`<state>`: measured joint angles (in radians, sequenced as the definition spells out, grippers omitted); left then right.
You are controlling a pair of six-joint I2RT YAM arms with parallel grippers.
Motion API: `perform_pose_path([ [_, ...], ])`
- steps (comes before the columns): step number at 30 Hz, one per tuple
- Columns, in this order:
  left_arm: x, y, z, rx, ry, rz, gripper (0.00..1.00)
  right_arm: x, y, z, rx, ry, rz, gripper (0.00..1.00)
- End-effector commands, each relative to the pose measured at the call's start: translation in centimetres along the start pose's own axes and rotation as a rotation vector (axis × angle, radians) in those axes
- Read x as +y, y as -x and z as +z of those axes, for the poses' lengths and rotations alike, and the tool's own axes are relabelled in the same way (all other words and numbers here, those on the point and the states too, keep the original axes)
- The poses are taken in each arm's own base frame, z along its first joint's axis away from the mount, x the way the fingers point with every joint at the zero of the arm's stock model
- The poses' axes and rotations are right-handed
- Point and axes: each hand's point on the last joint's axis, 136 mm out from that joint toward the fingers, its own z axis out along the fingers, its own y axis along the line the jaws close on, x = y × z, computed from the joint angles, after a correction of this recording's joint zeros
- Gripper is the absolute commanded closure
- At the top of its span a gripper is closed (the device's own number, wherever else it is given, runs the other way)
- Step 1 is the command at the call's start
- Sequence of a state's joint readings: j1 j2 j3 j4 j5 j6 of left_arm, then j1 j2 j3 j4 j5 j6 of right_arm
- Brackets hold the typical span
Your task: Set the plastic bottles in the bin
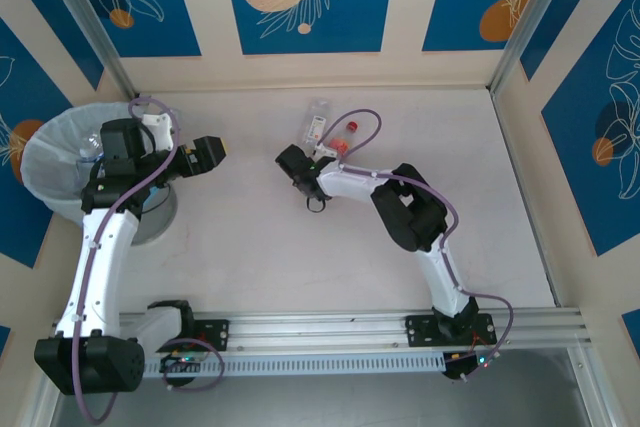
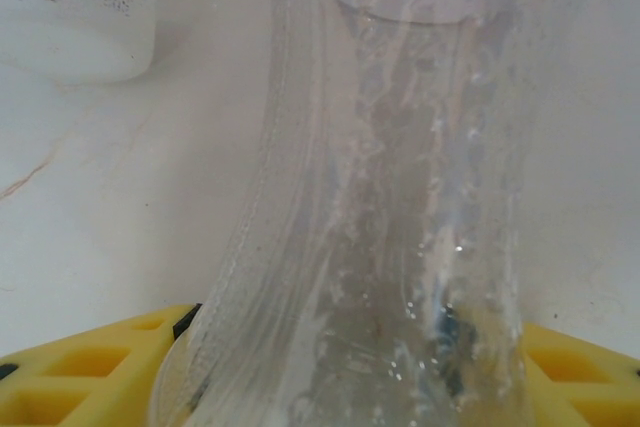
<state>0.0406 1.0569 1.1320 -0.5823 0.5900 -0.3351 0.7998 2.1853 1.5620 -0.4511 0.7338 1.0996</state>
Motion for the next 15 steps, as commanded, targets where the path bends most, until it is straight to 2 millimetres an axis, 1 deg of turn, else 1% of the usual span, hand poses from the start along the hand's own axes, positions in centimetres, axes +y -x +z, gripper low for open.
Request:
perform_pose_path([
  [1,-0.4,0.0,-0.1,-0.012,-0.007,0.013,0.01,-0.4,0.6,-1.1,-0.027,-0.001,0.007,0.56],
  [6,-0.3,-0.2,-0.1,-0.008,-0.005,0.012,0.01,-0.7,0.5,-1.4,-0.021,0.006,-0.012,0.61],
  [9,-0.3,-0.1,0.0,-0.009,-0.008,0.008,0.01,-0.8,0.7,-1.9,-0.029,0.017,-0.03,0.68],
  [12,-0.4,-0.2,0.2,-0.004,-0.013,-0.008,0.01,-1.1,0.9,-2.5,-0.039,0.033,-0.048,0.78],
  [15,-1.0,-0.5,0.5,0.018,-0.027,-0.015,0.01,-1.3,1.4,-3.9,-0.066,0.092,-0.069,0.85],
])
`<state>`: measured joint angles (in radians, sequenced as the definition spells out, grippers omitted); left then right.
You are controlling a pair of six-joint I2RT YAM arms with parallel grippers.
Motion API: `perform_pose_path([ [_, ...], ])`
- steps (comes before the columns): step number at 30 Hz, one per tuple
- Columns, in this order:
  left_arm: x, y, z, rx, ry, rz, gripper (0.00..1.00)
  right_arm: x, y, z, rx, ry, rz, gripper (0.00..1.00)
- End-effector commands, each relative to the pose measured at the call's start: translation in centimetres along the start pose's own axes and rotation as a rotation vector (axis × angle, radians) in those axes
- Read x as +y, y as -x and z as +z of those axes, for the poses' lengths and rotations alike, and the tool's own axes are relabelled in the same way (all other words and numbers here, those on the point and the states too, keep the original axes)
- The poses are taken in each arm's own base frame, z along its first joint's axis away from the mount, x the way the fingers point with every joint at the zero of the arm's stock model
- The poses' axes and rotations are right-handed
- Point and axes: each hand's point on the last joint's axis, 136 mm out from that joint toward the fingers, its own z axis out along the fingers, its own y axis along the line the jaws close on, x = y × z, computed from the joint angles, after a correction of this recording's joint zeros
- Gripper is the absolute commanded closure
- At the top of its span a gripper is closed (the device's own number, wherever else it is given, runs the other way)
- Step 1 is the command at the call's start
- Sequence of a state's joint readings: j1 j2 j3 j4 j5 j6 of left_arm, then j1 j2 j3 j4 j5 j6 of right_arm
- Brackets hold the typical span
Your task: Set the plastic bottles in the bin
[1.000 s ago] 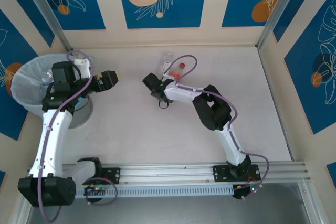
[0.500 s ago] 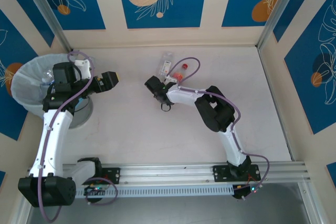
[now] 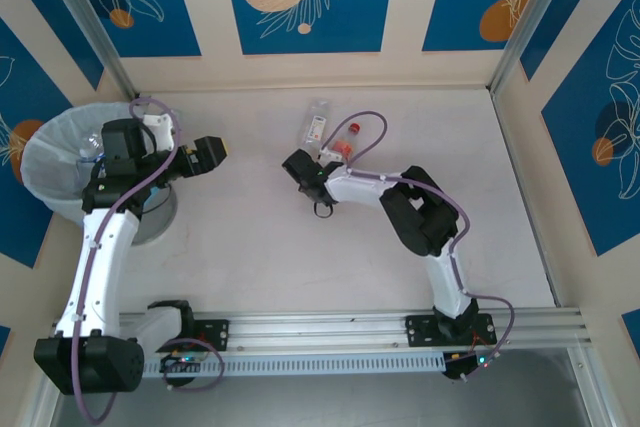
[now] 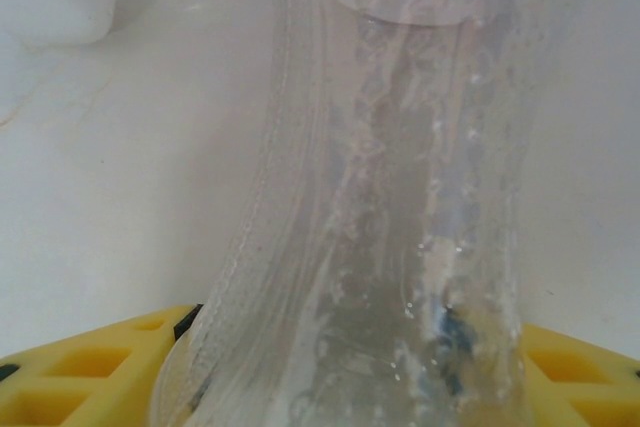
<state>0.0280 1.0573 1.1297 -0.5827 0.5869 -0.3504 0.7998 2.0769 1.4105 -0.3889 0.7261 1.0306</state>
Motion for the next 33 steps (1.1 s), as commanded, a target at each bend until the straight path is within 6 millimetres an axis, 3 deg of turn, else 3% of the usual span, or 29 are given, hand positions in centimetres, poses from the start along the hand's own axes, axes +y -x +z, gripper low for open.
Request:
perform_pose_path([
  [1,-1.1,-0.4,0.5,0.019,-0.03,-0.001,0.01,0.7,2.0,-3.0,-0.077,0.1,-0.023,0.86],
  [9,-4.2,-1.5,3.1,0.082,-0.147,-0.001,0.01,3.9,3.3,-10.6,-0.163,0.552,-0.27,0.87],
  [21,-8.2,-1.5,6.4,0.12,-0.315,-0.032,0.01,8.0,2.5,-21.4,-0.238,1.034,-0.492,0.89],
  [27,-8.5,-1.4,7.5,0.111,-0.307,-0.041,0.01,9.3,1.9,-24.9,-0.245,1.183,-0.495,0.88],
  [33,-8.7,-1.0,8.5,0.073,-0.291,-0.06,0.03,10.3,1.1,-26.3,-0.266,1.209,-0.511,0.88],
])
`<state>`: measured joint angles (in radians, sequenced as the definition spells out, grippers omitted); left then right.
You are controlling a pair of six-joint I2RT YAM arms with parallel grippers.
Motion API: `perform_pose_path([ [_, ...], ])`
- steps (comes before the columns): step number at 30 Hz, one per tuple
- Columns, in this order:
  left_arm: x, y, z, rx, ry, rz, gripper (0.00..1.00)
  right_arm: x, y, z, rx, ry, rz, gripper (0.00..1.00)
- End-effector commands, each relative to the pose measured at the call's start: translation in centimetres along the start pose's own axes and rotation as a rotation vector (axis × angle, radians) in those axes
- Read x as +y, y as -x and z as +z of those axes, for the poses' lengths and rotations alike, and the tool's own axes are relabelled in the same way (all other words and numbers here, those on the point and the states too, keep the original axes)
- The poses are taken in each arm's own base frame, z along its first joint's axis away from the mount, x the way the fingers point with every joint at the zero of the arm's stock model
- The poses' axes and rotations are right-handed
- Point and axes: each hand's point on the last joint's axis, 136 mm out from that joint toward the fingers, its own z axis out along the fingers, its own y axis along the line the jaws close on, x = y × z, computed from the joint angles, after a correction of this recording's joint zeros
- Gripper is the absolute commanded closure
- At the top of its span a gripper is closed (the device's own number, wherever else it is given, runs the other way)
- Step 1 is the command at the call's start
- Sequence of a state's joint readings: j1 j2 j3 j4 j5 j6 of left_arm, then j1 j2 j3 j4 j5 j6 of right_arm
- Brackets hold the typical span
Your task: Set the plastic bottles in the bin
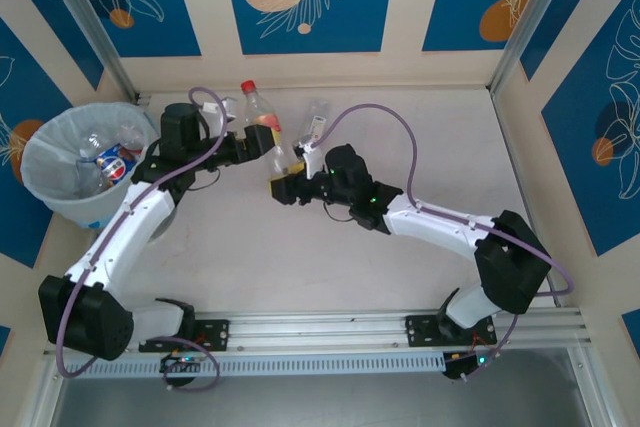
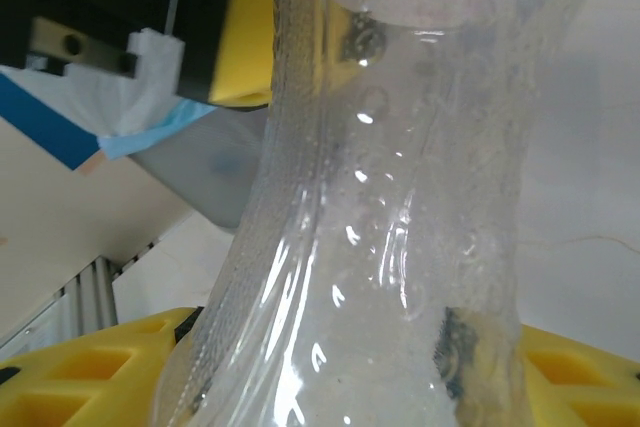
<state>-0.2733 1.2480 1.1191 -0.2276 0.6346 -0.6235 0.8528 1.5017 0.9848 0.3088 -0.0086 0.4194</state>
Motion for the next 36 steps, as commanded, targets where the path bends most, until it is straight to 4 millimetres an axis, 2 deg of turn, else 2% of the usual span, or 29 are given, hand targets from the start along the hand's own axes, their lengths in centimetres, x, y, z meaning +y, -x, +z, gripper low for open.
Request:
perform_pose_path([
  [1,-0.1,0.5,0.8,-0.037,0.008,0.006,0.04,2.6,1.9,-0.7,-0.068,0.068,-0.058,0.88],
  [9,-0.1,0.6,1.3,-0.06,0.009,-0.005,0.2,4.4,2.2,0.0,-0.083,0.084,-0.119,0.86],
  [14,0.0,0.7,1.2,-0.084,0.013,0.0,0.41,4.7,2.2,0.4,-0.083,0.085,-0.123,0.83],
  [16,0.0,0.7,1.1,-0.085,0.015,0.004,0.46,4.6,2.2,0.5,-0.083,0.08,-0.118,0.78],
  [19,-0.2,0.6,1.0,-0.078,0.008,0.009,0.5,4.3,2.1,0.6,-0.081,0.066,-0.113,0.69],
  [25,-0.5,1.0,0.5,-0.083,0.03,0.043,0.51,4.5,2.1,0.3,-0.067,0.074,-0.122,0.46],
  [27,-0.6,1.3,0.1,-0.087,0.051,0.06,0.51,4.2,2.1,0.0,-0.067,0.069,-0.124,0.33],
  [28,-0.6,1.5,0.0,-0.091,0.062,0.066,0.51,4.1,2.1,-0.2,-0.068,0.067,-0.123,0.24],
  [29,-0.6,1.5,-0.1,-0.091,0.069,0.072,0.51,4.0,2.1,-0.4,-0.068,0.068,-0.123,0.04],
  [30,-0.6,1.7,-0.2,-0.094,0.075,0.076,0.51,3.9,2.0,-0.6,-0.069,0.067,-0.124,0.0],
  [36,-0.3,2.0,-0.1,-0.095,0.095,0.075,0.52,3.4,2.5,-2.7,-0.092,0.039,-0.141,0.01],
])
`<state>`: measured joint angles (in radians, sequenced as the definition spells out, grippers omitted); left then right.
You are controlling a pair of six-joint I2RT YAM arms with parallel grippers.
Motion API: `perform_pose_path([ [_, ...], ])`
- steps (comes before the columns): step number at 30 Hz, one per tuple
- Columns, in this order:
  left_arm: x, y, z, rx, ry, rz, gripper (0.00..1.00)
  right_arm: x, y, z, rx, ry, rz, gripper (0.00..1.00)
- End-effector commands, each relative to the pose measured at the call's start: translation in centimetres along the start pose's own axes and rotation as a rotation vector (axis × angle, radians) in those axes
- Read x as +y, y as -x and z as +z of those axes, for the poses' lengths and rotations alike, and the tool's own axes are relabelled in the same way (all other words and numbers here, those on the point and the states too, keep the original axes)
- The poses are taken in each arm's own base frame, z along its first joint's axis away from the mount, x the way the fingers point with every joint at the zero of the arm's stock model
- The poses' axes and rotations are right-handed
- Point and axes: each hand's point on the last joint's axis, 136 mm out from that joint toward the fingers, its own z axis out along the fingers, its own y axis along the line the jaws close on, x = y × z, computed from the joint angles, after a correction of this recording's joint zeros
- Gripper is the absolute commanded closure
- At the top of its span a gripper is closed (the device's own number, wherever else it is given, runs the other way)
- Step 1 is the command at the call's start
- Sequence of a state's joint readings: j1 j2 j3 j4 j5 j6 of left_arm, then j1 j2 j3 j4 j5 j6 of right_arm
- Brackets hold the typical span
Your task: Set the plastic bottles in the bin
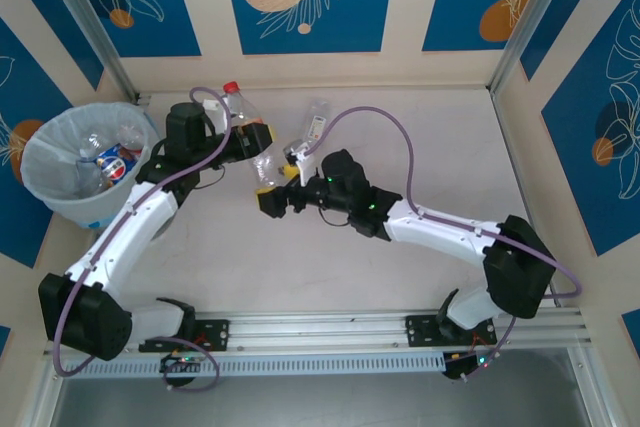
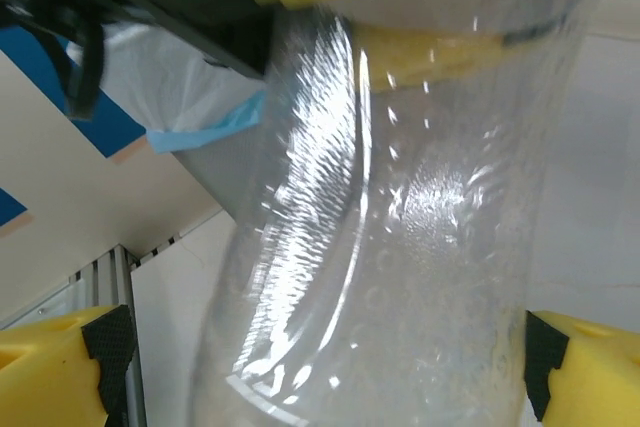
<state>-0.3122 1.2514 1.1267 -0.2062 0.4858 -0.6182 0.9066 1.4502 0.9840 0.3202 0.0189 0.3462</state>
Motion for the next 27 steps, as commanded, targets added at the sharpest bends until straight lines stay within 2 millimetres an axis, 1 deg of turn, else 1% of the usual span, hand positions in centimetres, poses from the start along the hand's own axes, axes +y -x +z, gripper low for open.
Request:
perform_pose_path([
  [1,-0.9,1.1,-0.6,-0.025,0.011,0.047,0.52,0.0,1.5,-2.0,-0.051,-0.02,-0.04,0.0],
  [4,-0.7,1.3,-0.9,-0.027,0.041,0.063,0.52,-1.3,1.5,-3.4,-0.072,-0.098,-0.039,0.0],
  [10,-0.4,2.3,-2.0,-0.043,0.096,0.093,0.52,-4.9,1.3,-6.5,-0.109,-0.274,0.024,0.0],
  [12,-0.2,2.7,-2.4,-0.052,0.121,0.1,0.52,-6.9,0.9,-7.6,-0.119,-0.365,0.074,0.0],
  [15,0.1,3.3,-3.0,-0.068,0.148,0.107,0.52,-8.4,0.4,-8.9,-0.107,-0.395,0.158,0.01],
  [18,0.5,3.8,-3.7,-0.08,0.176,0.113,0.52,-10.0,0.2,-10.5,-0.164,-0.456,0.257,0.0],
  [22,1.2,4.4,-4.9,-0.092,0.222,0.124,0.52,-11.6,-0.5,-11.7,-0.169,-0.474,0.342,0.0],
  [27,1.8,5.8,-7.7,-0.121,0.307,0.16,0.52,-12.6,-1.6,-12.6,-0.136,-0.51,0.377,0.0],
])
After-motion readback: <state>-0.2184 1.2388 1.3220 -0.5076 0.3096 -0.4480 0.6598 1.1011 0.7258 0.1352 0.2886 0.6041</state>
